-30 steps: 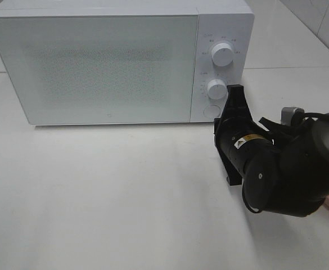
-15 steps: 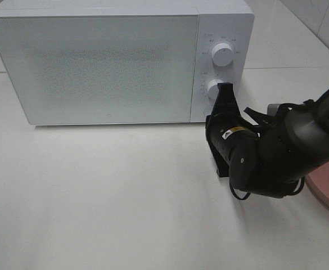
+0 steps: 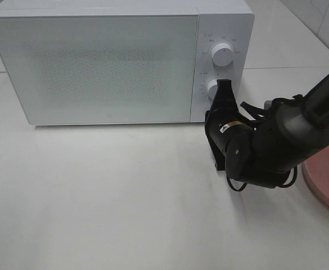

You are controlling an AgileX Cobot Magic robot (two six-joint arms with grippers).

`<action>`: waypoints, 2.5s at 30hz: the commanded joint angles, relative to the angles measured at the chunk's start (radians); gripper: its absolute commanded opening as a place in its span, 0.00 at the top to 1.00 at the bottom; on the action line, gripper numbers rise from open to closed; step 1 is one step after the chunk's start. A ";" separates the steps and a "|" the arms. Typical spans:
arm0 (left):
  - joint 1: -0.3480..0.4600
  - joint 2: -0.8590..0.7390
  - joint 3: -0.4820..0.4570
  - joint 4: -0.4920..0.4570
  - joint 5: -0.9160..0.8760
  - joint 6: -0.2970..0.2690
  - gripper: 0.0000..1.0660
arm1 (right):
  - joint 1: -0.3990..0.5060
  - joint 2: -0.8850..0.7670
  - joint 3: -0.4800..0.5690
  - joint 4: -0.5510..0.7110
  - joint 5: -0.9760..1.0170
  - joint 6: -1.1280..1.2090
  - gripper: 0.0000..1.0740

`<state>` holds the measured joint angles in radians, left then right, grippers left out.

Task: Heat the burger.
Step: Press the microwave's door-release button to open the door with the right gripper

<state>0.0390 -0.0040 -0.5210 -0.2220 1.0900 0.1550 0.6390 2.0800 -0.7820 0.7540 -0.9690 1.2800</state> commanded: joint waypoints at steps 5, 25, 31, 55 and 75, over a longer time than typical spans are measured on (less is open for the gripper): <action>0.004 -0.018 0.003 -0.009 -0.015 -0.001 0.06 | -0.022 0.003 -0.011 -0.031 0.020 -0.007 1.00; 0.004 -0.018 0.003 -0.009 -0.015 -0.001 0.06 | -0.057 0.053 -0.069 -0.055 0.015 0.014 1.00; 0.004 -0.018 0.003 -0.009 -0.015 -0.001 0.06 | -0.062 0.070 -0.087 -0.063 0.018 0.018 1.00; 0.004 -0.018 0.003 -0.009 -0.015 -0.001 0.06 | -0.081 0.092 -0.183 -0.115 -0.063 0.025 1.00; 0.004 -0.018 0.003 -0.009 -0.015 -0.001 0.06 | -0.081 0.162 -0.285 -0.110 -0.210 0.076 1.00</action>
<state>0.0390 -0.0040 -0.5210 -0.2220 1.0900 0.1550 0.5920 2.2220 -0.9610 0.8010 -0.9840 1.3110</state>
